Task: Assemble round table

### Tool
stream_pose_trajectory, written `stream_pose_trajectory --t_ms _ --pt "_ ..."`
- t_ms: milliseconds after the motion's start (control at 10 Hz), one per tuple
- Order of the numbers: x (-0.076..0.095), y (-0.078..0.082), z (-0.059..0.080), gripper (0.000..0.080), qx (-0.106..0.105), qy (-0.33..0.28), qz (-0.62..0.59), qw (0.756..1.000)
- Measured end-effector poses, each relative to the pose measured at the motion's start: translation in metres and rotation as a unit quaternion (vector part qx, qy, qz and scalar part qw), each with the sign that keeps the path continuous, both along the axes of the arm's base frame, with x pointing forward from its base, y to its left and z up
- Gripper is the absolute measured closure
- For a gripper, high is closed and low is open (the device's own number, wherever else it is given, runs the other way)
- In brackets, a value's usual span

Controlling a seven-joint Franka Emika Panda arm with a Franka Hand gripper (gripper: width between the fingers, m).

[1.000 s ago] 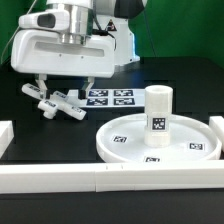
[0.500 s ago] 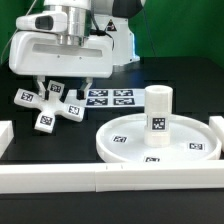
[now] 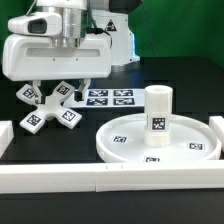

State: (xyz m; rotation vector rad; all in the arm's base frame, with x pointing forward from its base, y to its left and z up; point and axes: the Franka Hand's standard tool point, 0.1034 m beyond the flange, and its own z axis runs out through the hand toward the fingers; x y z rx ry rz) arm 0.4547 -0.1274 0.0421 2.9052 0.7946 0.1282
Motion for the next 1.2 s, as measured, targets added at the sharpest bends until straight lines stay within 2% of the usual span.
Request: stream_pose_trajectory --t_ms 300,400,500,700,1000,1200 --pt "-0.002 0.0 -0.001 0.0151 0.0 0.0 0.0 1.0" --pt "-0.002 0.002 -0.001 0.0151 0.007 0.007 -0.027 1.0" --pt "0.005 0.004 0.005 0.0151 0.015 0.016 -0.06 0.998" --pt "0.017 -0.004 0.013 0.0151 0.018 0.027 -0.057 0.998" --pt "0.015 -0.005 0.01 0.0151 0.021 0.032 -0.075 0.996" --pt "0.013 -0.003 0.011 0.0151 0.034 0.068 -0.162 0.984"
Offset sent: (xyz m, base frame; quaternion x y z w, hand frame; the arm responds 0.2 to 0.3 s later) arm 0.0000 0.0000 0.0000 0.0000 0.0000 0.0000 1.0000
